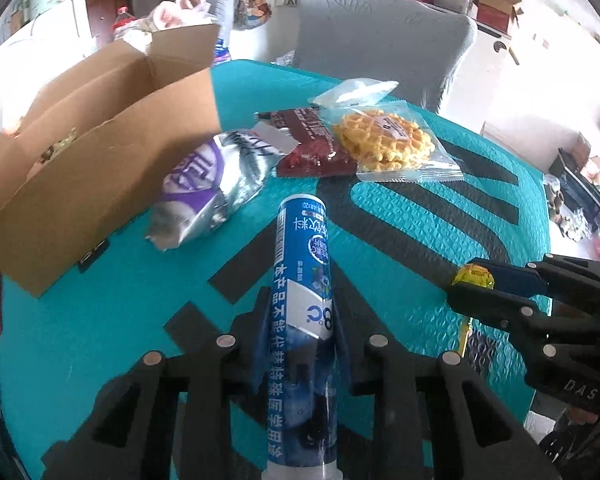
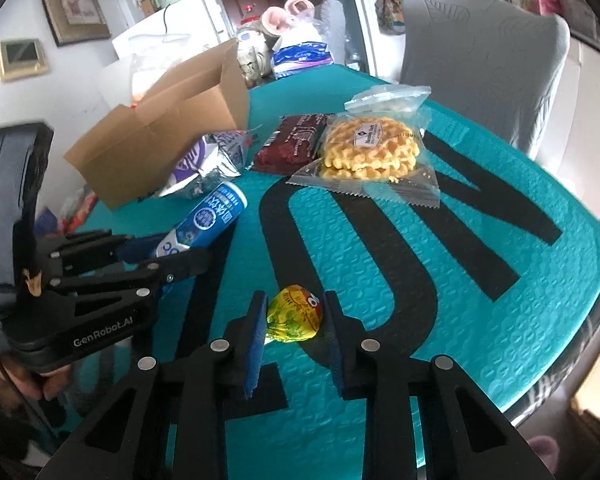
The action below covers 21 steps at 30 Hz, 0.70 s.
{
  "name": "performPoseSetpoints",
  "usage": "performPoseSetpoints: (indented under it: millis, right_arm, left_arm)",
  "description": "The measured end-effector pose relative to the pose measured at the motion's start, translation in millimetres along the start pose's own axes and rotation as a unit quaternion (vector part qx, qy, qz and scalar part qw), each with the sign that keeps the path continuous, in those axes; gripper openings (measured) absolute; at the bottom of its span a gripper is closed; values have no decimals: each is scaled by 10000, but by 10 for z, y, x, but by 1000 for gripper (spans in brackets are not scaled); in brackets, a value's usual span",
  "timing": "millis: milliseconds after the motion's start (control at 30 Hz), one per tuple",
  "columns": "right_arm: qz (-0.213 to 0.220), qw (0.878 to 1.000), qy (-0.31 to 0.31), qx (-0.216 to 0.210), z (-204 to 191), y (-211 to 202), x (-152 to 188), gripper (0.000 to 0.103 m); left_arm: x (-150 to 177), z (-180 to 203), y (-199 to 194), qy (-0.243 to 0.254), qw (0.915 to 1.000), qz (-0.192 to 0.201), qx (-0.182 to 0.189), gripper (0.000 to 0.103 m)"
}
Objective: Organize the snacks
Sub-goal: 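Lift the drink tube and lollipop off the table, then carry the drink tube and lollipop over the cardboard box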
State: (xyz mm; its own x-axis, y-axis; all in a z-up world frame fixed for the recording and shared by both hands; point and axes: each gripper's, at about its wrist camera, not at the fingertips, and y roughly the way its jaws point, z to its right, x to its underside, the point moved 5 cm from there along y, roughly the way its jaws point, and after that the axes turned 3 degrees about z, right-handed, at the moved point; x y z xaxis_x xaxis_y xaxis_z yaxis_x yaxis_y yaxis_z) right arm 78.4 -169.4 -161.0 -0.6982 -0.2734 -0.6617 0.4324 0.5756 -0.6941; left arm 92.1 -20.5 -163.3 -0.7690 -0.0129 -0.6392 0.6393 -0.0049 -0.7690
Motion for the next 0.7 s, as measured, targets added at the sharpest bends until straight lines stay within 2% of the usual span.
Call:
performPoseSetpoints:
  millis: [300, 533, 700]
  right_arm:
    - [98, 9989, -129, -432, -267, -112, 17, 27]
    - [310, 9971, -337, -612, -441, -238, -173, 27]
    - [526, 9932, -689, -778, -638, -337, -390, 27]
  left_arm:
    - [67, -75, -342, -335, 9989, 310, -122, 28]
    - [-22, -185, -654, -525, 9966, 615, -162, 28]
    - [-192, -295, -908, -520, 9936, 948, -324, 28]
